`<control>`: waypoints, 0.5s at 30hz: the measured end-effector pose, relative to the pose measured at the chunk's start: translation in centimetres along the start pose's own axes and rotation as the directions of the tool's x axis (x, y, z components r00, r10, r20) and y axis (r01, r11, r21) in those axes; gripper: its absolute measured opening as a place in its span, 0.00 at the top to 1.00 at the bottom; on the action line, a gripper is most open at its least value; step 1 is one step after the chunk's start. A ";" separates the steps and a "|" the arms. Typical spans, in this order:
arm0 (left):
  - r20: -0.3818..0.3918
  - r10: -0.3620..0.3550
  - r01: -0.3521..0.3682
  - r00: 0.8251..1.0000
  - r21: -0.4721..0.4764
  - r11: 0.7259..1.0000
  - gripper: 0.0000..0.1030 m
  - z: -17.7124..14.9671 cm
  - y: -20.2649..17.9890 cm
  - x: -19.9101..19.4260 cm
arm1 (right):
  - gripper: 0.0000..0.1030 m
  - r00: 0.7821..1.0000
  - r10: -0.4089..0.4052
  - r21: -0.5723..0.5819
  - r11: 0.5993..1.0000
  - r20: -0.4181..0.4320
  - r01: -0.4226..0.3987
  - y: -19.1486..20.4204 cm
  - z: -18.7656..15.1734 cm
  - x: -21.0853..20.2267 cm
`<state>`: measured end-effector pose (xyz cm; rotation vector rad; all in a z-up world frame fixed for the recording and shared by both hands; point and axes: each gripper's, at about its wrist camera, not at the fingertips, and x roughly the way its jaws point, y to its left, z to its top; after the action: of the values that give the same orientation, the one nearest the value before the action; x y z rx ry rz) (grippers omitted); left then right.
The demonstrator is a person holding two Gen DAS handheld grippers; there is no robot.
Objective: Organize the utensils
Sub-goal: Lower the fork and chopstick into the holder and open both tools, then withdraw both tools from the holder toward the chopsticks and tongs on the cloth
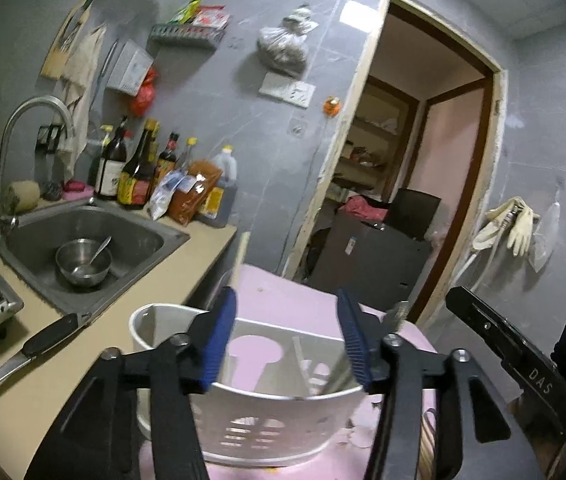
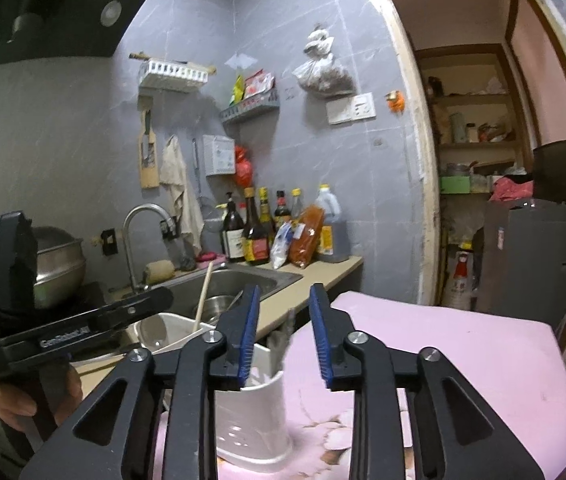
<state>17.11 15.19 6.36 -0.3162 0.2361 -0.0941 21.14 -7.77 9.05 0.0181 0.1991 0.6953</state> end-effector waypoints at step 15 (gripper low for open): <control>0.040 -0.060 0.054 0.997 0.129 0.990 0.02 -2.2 -8.9 -1.2 | 0.00 0.979 -0.176 0.006 0.984 0.105 0.176 -4.9 -0.2 -10.5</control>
<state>14.89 6.30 7.38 -0.1970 0.1762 -0.1580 16.33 -18.21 10.26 0.0338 0.0973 0.5164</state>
